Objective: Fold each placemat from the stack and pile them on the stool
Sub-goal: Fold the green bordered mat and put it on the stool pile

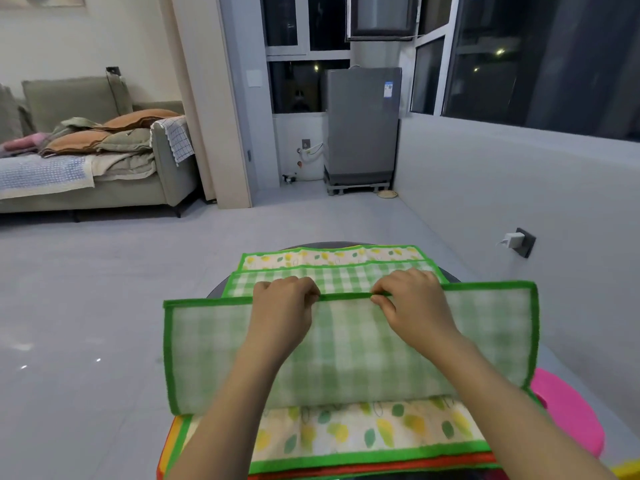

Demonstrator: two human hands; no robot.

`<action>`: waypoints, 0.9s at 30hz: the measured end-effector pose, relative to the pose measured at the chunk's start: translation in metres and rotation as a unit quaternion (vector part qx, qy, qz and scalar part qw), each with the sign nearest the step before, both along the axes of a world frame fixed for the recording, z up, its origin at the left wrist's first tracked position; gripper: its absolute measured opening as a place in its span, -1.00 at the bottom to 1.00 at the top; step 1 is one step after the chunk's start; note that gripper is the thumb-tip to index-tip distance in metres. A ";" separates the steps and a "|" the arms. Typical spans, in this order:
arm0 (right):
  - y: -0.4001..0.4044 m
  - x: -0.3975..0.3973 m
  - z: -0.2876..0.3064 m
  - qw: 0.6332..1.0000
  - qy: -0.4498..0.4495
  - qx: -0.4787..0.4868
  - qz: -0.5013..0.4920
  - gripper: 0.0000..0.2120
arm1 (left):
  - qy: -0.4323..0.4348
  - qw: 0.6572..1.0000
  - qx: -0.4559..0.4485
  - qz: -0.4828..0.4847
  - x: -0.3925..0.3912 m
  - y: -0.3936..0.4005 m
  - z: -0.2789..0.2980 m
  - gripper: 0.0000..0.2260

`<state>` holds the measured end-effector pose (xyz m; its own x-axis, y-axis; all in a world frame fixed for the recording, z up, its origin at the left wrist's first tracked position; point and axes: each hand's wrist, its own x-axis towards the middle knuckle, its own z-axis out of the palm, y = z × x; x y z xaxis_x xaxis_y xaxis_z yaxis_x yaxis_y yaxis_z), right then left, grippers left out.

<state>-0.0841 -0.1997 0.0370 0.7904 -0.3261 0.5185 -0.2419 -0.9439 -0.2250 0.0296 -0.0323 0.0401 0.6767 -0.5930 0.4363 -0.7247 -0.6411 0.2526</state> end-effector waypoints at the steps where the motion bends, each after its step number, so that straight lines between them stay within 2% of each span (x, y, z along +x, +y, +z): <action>1: -0.004 0.008 -0.005 1.000 0.008 0.008 -0.003 -0.91 | 0.000 1.000 -0.002 0.007 0.007 -0.004 -0.007 -0.83; 8: -0.025 0.046 -0.047 0.995 0.086 0.038 -0.029 -0.83 | 0.052 0.998 -0.024 -0.007 0.040 -0.027 -0.059 -0.84; 12: -0.031 0.058 -0.062 0.989 0.132 0.059 -0.034 -0.80 | 0.081 0.997 -0.003 -0.007 0.045 -0.029 -0.074 -0.73; 15: -0.030 0.060 -0.069 0.986 0.149 0.065 -0.039 -0.80 | 0.063 0.997 0.047 -0.016 0.041 -0.031 -0.077 -0.67; 20: -0.013 0.058 -0.078 0.989 0.129 0.046 -0.052 -0.69 | 0.017 0.999 0.034 -0.015 0.018 -0.033 -0.096 -0.68; 22: -0.001 0.053 -0.080 0.991 0.114 0.058 -0.031 -0.66 | 0.033 0.998 0.053 -0.012 0.006 -0.030 -0.097 -0.57; 25: 0.017 0.039 -0.087 0.985 0.149 0.083 -0.005 -0.50 | 0.118 0.981 0.156 -0.008 -0.010 -0.023 -0.097 -0.20; 27: 0.024 0.031 -0.094 0.975 0.200 0.094 0.010 -0.35 | 0.151 0.970 0.189 -0.008 -0.014 -0.019 -0.102 -0.20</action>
